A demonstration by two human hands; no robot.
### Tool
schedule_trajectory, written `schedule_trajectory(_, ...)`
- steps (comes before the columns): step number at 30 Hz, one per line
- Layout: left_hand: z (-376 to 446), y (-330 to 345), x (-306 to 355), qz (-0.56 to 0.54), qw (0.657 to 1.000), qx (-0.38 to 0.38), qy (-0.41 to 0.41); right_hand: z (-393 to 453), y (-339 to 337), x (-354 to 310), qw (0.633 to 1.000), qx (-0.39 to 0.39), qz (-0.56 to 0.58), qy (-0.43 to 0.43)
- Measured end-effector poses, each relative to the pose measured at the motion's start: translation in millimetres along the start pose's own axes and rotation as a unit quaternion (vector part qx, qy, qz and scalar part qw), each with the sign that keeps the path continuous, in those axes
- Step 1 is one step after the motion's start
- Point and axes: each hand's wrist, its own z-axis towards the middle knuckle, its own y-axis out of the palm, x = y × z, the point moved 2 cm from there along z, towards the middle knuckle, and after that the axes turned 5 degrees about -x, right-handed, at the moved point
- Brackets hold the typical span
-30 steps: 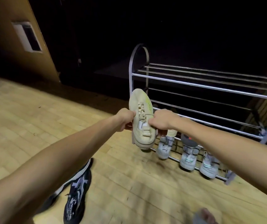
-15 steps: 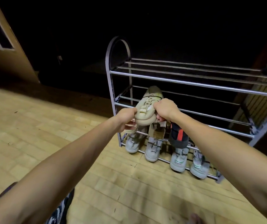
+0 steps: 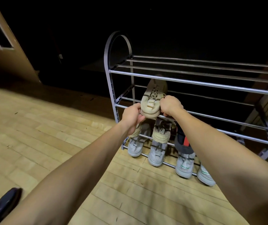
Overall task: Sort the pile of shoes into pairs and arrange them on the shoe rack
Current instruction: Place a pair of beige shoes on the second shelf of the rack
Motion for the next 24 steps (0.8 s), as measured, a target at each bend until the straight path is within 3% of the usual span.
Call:
schedule_trajectory(9, 3.7, 21.9, -4.4, 0.035, 0.998, -0.054, -0.008, 7.9, -15.7, 19.6, 0.997, 0.049, -0.009, 0.059)
schedule_trajectory(13, 3.7, 27.8, -4.8, 0.079, 0.995, -0.055, -0.019, 3.4, -20.3, 33.0, 0.998, 0.032, -0.008, 0.053)
schedule_trajectory(19, 1.2, 22.1, 0.0, 0.133, 0.991, -0.01, -0.011, -2.6, -23.1, 34.7, 1.0, 0.011, 0.004, 0.016)
schedule_trajectory(24, -5.5, -5.5, 18.9, 0.172, 0.983, 0.043, 0.045, -10.1, -30.0, 27.5, 0.998, 0.055, 0.01, -0.033)
